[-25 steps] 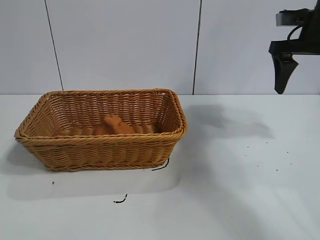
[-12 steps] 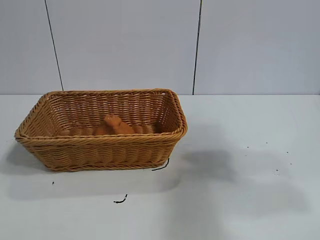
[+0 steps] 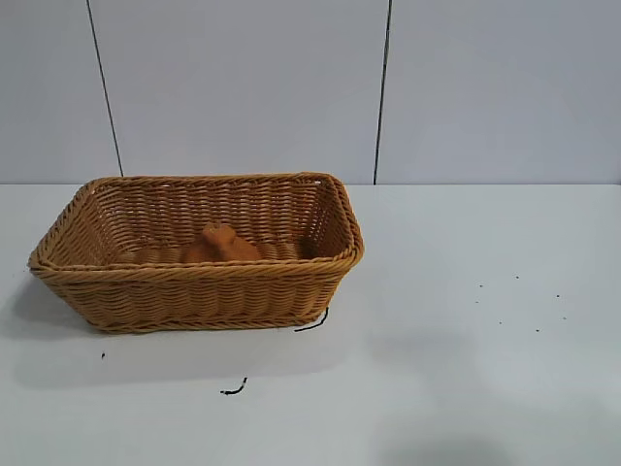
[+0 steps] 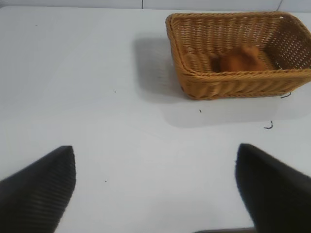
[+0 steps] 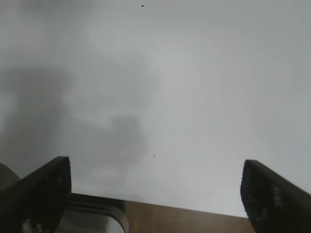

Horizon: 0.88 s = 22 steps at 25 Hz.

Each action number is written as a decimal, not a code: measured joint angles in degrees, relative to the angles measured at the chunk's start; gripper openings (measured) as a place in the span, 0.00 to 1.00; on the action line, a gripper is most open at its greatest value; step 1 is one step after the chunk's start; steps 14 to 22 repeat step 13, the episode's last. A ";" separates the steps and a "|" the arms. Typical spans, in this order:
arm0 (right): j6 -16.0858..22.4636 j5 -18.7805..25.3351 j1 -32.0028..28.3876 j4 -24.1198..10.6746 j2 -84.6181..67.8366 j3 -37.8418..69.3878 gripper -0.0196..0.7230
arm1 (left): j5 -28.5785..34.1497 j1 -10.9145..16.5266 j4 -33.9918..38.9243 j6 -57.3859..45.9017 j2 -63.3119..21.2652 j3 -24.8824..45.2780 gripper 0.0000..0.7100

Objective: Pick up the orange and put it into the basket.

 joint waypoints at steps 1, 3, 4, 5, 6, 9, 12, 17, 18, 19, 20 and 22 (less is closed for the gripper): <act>0.00 0.00 0.00 0.00 -2.28 0.05 0.94 | 0.00 0.00 0.00 0.00 0.00 0.00 0.90; 0.00 0.00 0.00 0.09 -6.47 0.06 0.94 | 0.00 0.00 0.00 0.00 0.00 0.00 0.90; 0.00 0.00 0.00 0.11 -8.07 0.06 0.94 | 0.00 0.00 0.00 0.00 0.00 0.00 0.90; 0.00 0.05 0.00 0.11 -9.52 0.06 0.94 | 0.00 0.00 0.00 0.00 0.00 0.00 0.90; 0.00 0.05 0.00 0.11 -10.34 0.06 0.94 | 0.00 0.00 0.00 0.00 0.00 0.00 0.90; 0.00 0.05 0.00 0.11 -10.62 0.06 0.94 | 0.00 0.00 0.00 0.00 0.00 0.00 0.90; 0.00 0.05 0.00 0.11 -10.62 0.06 0.94 | 0.00 0.00 0.00 0.00 0.00 0.00 0.90; 0.05 0.05 0.00 0.11 -10.62 0.06 0.94 | 0.00 0.00 0.00 0.00 0.00 0.00 0.90; 0.05 0.05 0.00 0.11 -10.62 0.06 0.94 | 0.00 0.00 0.00 0.00 0.00 0.00 0.90; 0.05 0.05 0.00 0.11 -10.62 0.06 0.94 | 0.00 0.00 0.00 0.00 0.00 0.00 0.90; 0.05 0.05 0.00 0.11 -10.62 0.06 0.94 | 0.00 0.00 0.00 0.00 0.00 0.00 0.90; 0.05 0.05 0.00 0.11 -10.62 0.06 0.94 | 0.00 0.00 0.00 0.00 0.00 0.00 0.90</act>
